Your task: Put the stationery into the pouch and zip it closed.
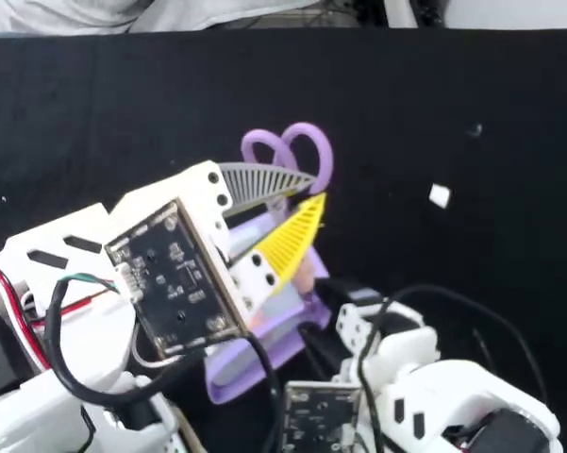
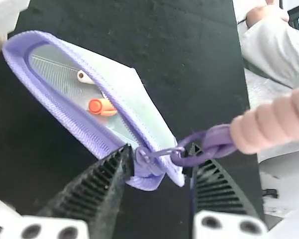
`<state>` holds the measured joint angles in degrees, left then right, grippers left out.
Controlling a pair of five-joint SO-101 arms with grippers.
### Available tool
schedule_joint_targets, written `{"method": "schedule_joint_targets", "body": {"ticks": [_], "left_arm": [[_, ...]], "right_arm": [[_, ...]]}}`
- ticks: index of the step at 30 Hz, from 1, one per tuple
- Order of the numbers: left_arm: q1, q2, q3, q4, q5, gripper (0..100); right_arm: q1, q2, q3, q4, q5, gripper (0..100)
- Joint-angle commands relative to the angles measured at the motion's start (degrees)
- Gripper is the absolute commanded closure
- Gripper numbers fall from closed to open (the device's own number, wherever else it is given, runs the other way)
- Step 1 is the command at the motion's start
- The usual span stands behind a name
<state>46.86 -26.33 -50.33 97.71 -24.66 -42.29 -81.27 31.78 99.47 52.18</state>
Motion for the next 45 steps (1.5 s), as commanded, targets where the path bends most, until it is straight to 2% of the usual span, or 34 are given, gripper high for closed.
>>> {"method": "schedule_joint_targets", "body": {"ticks": [1, 12, 18, 29, 35, 45], "left_arm": [[-1.2, -1.4, -0.5, -1.1, -1.2, 97], [-3.9, -1.4, -0.5, -1.7, -1.5, 97], [-4.0, -1.4, -2.8, -1.1, -1.5, 97], [-7.0, -1.3, -3.6, -1.1, -1.9, 97], [-6.7, -1.4, -3.6, 0.4, -4.5, 97], [-7.1, -1.4, -3.6, 0.2, -4.7, 97]], "right_arm": [[-0.1, 1.5, -3.5, 1.7, 2.3, 80.7], [-0.5, 8.7, -14.7, 1.8, 0.4, 80.8], [-0.5, 11.4, -9.5, 1.8, 2.6, 80.8], [-0.2, 11.4, -9.2, 1.8, 3.0, 80.8], [-0.2, 11.4, -5.4, 1.8, 6.8, 80.8], [-0.1, 11.4, -17.8, 1.8, 6.9, 80.8]]}}
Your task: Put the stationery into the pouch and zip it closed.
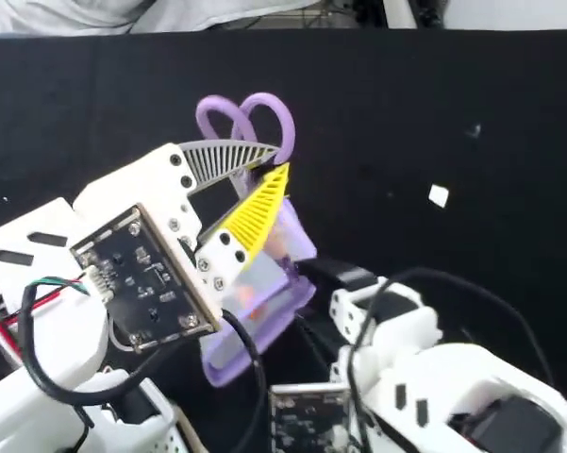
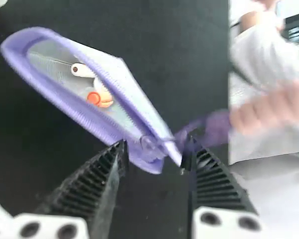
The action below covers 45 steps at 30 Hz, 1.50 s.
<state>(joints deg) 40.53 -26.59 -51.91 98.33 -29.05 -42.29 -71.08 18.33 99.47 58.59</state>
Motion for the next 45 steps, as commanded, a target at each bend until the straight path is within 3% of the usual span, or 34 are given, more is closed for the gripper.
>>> {"method": "schedule_joint_targets", "body": {"ticks": [1, 28, 35, 39, 45], "left_arm": [[-0.7, -1.1, -2.0, -0.4, -0.4, 97], [-0.7, -1.1, -2.1, -0.5, -2.4, 97], [-0.4, -1.1, -2.1, -0.4, -2.4, 97], [-0.4, -1.1, -2.1, -0.5, 0.1, 97], [-0.4, -1.1, -2.1, -0.5, 0.3, 97]], "right_arm": [[-0.1, 1.2, -4.7, 1.8, 0.4, 80.8], [-0.4, 1.2, 9.5, 1.6, 3.7, 80.7], [-0.4, 1.2, 14.6, -3.7, 3.9, 80.8], [-2.2, 1.1, 14.9, -9.8, -3.9, 80.8], [-10.8, 1.1, 14.9, -10.7, -9.9, 80.9]]}}
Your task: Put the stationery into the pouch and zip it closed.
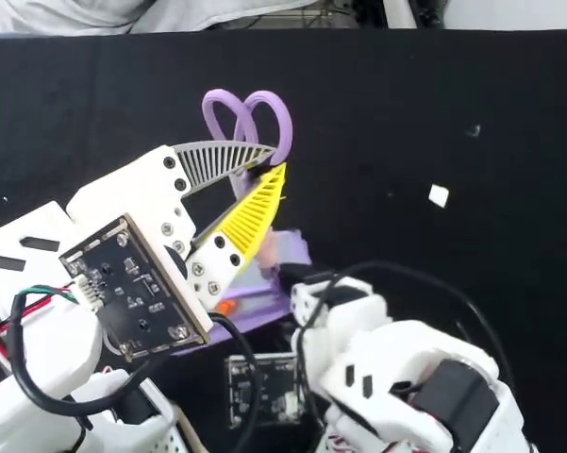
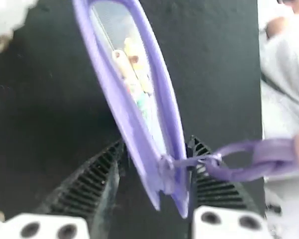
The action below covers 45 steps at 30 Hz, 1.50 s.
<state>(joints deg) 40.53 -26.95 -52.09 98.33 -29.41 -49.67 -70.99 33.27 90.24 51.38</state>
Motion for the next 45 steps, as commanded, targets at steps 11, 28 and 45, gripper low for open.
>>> {"method": "schedule_joint_targets", "body": {"ticks": [11, 28, 45], "left_arm": [[-0.5, -5.2, -1.4, -0.5, 0.7, 97], [-18.2, -6.8, -2.1, 2.1, -2.5, 97], [-30.6, -18.6, 10.5, 2.4, -11.3, 97]], "right_arm": [[0.8, 1.5, 0.4, -1.7, -3.2, 98.6], [9.7, 1.0, 9.8, -7.6, -3.3, 98.8], [10.4, 1.1, 9.8, -6.2, -5.5, 98.8]]}}
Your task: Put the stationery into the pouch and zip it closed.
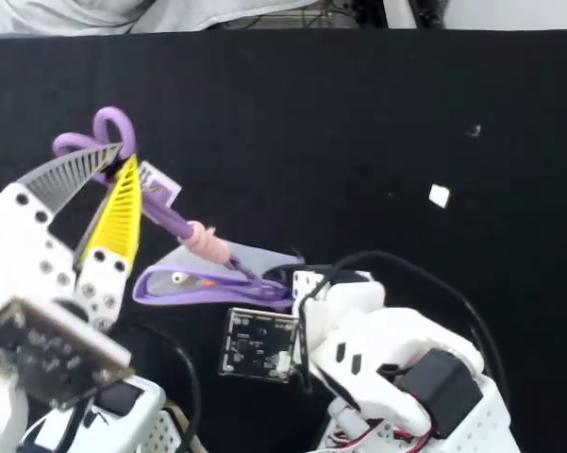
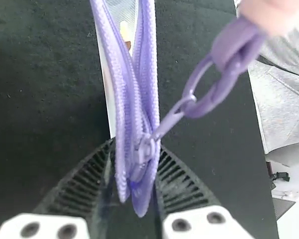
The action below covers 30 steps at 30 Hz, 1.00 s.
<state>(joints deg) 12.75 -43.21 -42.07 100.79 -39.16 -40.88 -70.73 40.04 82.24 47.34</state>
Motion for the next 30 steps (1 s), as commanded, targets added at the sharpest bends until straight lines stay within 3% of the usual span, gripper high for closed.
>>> {"method": "schedule_joint_targets", "body": {"ticks": [1, 19, 30], "left_arm": [[-3.7, -2.8, 1.5, -0.1, -1.6, 97], [-18.8, -13.0, 29.6, -1.8, -7.6, 97], [-43.0, -22.8, 61.6, -26.8, -7.6, 97]], "right_arm": [[1.6, 1.0, 3.0, 1.8, -1.7, 98.8], [1.3, 1.5, 2.9, 1.8, -5.2, 98.8], [1.6, 6.1, -0.1, 1.6, -7.6, 98.8]]}}
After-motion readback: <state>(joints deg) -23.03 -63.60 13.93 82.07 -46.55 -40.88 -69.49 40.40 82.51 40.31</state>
